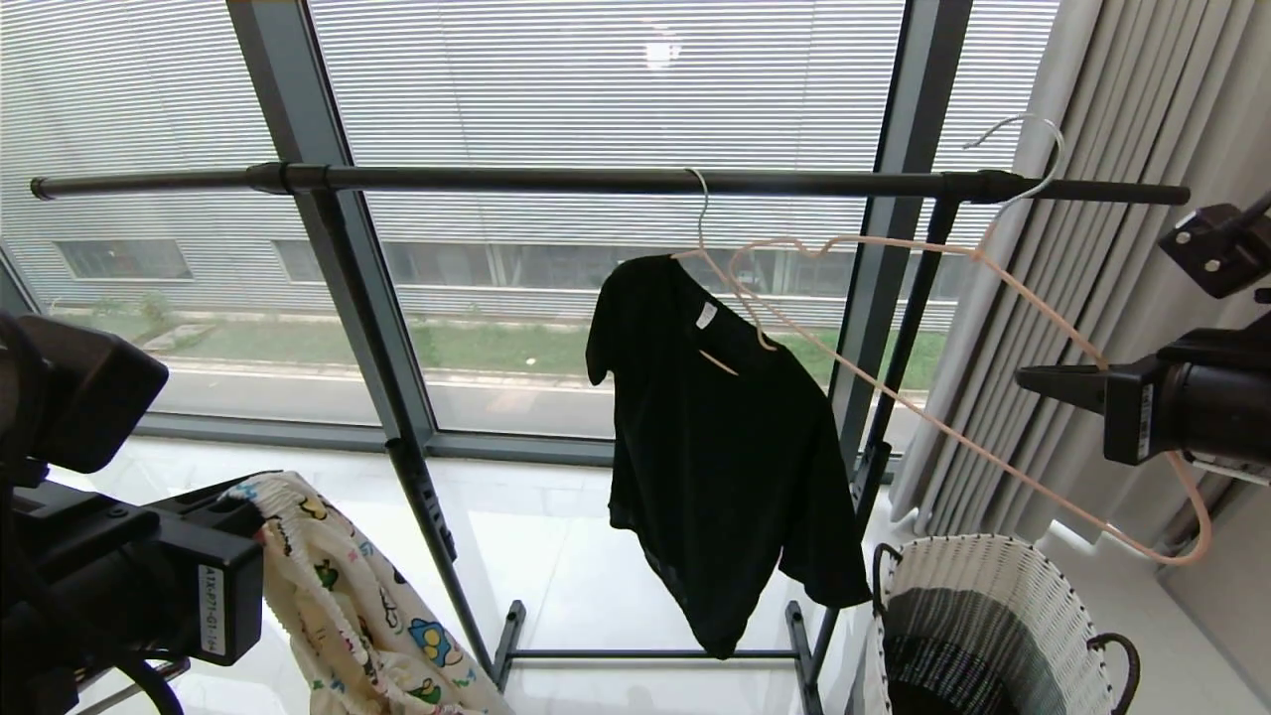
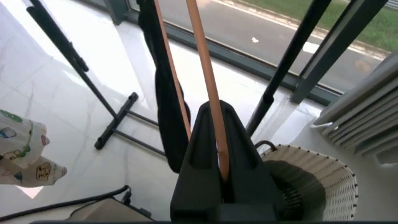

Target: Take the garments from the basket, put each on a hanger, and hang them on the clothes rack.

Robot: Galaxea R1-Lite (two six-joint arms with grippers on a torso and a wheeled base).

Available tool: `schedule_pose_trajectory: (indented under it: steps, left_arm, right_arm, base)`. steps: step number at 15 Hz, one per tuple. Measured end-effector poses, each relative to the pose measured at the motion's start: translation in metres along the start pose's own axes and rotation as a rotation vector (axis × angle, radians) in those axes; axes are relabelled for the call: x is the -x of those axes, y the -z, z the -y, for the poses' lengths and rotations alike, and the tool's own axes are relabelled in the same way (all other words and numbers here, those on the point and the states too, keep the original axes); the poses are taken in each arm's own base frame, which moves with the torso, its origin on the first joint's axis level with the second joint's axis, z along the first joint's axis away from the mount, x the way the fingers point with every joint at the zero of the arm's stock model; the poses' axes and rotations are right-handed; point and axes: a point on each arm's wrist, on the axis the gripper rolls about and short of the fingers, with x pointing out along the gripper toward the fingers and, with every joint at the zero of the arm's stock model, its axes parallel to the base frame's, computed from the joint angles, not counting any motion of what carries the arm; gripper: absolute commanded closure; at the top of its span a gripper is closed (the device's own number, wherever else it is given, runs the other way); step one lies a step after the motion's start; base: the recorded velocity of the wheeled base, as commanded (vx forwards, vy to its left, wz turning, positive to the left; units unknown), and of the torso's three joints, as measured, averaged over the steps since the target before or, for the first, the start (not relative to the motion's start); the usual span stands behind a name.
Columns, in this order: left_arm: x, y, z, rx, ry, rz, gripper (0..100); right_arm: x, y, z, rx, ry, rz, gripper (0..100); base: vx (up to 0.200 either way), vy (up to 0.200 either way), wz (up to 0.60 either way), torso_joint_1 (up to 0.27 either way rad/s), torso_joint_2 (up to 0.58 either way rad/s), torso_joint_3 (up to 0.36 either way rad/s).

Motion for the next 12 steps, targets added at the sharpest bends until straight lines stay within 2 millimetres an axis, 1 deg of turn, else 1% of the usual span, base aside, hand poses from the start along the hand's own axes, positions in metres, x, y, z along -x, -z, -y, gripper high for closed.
schedule_pose_trajectory:
  steps: [3,4,7,9,11,12]
  left_arm:
    - [0.0,0.004,0.0,-0.006,0.005,-0.01,100]
    - [0.0,0.006,0.0,-0.009,0.006,-0.013,100]
    - [-0.004,0.006,0.003,-0.01,0.002,-0.028,100]
    - [-0.014,-0.007,0.007,0.043,-0.015,-0.02,100]
    - [-0.033,-0.029,0.015,0.124,-0.047,-0.001,100]
    - [-0.043,-0.037,0.019,0.146,-0.063,0.005,100]
  right_arm:
    - [0.015,-0.002,-0.003,0.015,-0.014,0.036,100]
    - [0.019,-0.002,-0.005,0.033,-0.046,0.047,100]
    - [0.029,0.008,-0.012,0.088,-0.138,0.038,100]
    - [0.034,0.029,-0.025,0.117,-0.22,-0.02,100]
    - [0.036,0.06,-0.041,0.14,-0.325,-0.107,100]
    - [0.037,0.07,-0.047,0.154,-0.371,-0.123,100]
  base:
    - [0.0,0.0,0.0,0.0,0.0,0.0]
    - [0.0,0.0,0.0,0.0,0.0,0.0]
    - [0.0,0.0,0.0,0.0,0.0,0.0]
    - [0.0,0.0,0.0,0.0,0.0,0.0]
    - [0.0,0.0,0.0,0.0,0.0,0.0]
    - [0.0,0.0,0.0,0.0,0.0,0.0]
